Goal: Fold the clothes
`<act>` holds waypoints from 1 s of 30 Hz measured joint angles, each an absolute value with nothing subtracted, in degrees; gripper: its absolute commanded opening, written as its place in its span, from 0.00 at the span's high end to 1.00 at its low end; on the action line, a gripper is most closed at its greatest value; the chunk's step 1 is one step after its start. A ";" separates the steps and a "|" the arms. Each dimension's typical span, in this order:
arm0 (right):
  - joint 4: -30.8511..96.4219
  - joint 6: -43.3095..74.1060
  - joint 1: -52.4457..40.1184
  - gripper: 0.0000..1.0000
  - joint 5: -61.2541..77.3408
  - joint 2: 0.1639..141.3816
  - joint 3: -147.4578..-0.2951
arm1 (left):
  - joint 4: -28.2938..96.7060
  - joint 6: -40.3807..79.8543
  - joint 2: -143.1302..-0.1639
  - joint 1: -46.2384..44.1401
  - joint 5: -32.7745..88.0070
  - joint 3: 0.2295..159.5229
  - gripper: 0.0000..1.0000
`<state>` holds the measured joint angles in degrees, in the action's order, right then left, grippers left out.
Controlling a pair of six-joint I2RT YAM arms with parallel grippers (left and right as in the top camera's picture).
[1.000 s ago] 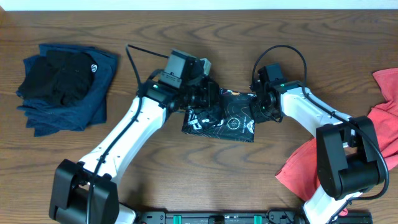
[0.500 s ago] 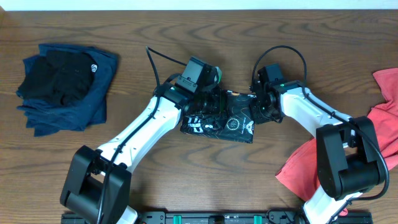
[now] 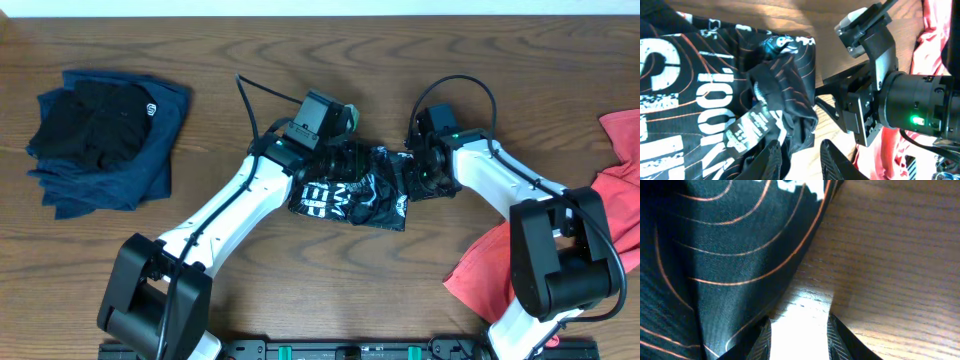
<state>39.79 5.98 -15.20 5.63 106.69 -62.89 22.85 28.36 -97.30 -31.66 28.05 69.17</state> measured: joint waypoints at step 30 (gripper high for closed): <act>42.41 -1.96 -22.46 0.58 36.67 102.45 -72.66 | 29.54 25.04 -97.41 -13.50 18.02 69.21 0.58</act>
<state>42.41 -1.96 -22.46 36.67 102.45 -72.66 29.54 25.04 -97.41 -13.50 18.02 69.21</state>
